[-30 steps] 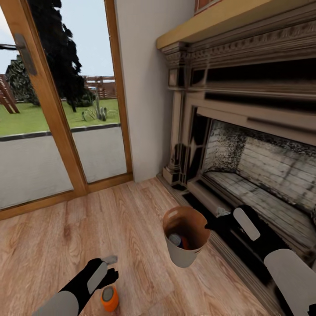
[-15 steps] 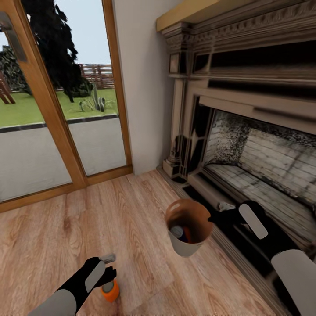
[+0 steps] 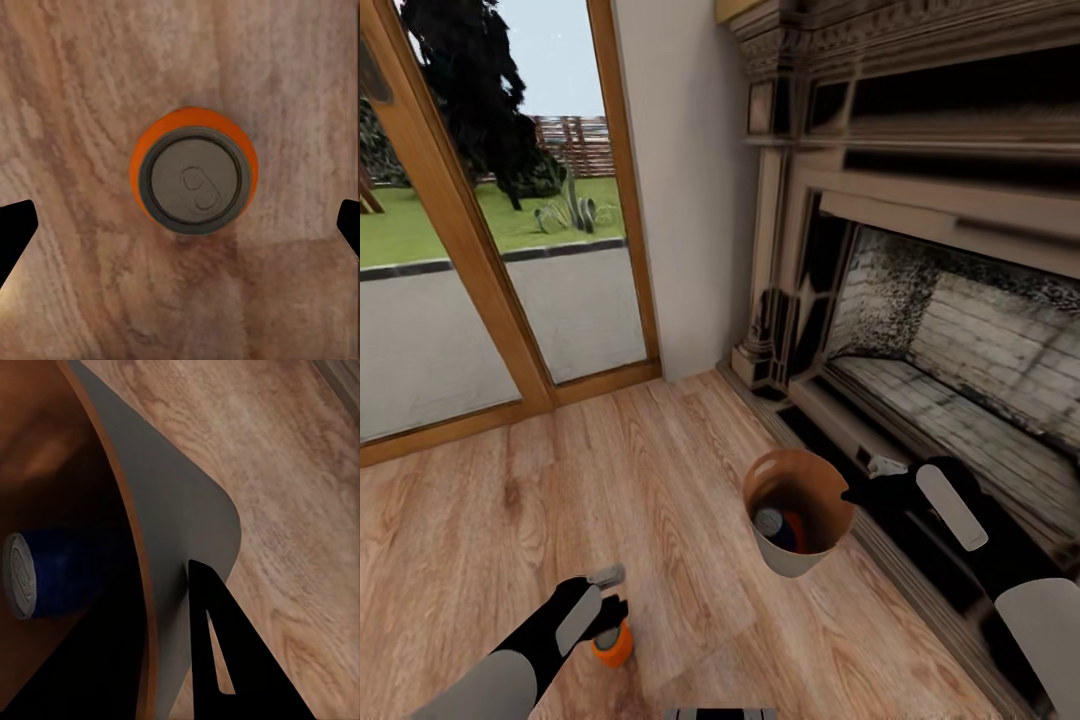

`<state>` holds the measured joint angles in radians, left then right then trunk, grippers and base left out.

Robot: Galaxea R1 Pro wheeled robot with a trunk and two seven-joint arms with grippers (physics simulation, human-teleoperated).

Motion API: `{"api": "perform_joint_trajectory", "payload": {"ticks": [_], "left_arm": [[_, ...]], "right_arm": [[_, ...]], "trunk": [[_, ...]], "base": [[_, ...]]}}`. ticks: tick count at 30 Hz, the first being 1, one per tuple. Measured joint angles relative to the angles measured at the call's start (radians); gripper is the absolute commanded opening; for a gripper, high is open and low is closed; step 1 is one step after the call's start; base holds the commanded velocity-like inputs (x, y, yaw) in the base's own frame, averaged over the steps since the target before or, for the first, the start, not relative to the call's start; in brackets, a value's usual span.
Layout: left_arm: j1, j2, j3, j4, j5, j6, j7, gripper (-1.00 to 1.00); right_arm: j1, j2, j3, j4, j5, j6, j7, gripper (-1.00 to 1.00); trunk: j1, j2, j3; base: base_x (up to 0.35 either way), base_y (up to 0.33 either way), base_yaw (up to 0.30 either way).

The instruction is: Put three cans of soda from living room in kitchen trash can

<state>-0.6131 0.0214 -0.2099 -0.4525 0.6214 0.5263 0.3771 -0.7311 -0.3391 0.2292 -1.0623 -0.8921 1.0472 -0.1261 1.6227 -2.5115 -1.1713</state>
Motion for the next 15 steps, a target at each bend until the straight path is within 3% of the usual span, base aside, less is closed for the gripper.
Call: {"api": "perform_joint_trajectory", "payload": {"ticks": [6, 15], "left_arm": [[-0.042, 0.005, -0.002, 0.001, -0.001, 0.002, -0.008, 1.00], [-0.046, 0.006, -0.002, 0.001, 0.000, 0.002, -0.010, 1.00]], "right_arm": [[0.000, 0.000, 0.000, 0.000, -0.004, 0.000, 0.000, -1.00], [0.000, 0.000, 0.000, 0.000, -0.002, 0.000, 0.000, -1.00]], "trunk": [[0.003, -0.001, -0.023], [0.007, -0.004, -0.058]], "base": [[0.000, 0.000, 0.000], [0.000, 0.000, 0.000]]}}
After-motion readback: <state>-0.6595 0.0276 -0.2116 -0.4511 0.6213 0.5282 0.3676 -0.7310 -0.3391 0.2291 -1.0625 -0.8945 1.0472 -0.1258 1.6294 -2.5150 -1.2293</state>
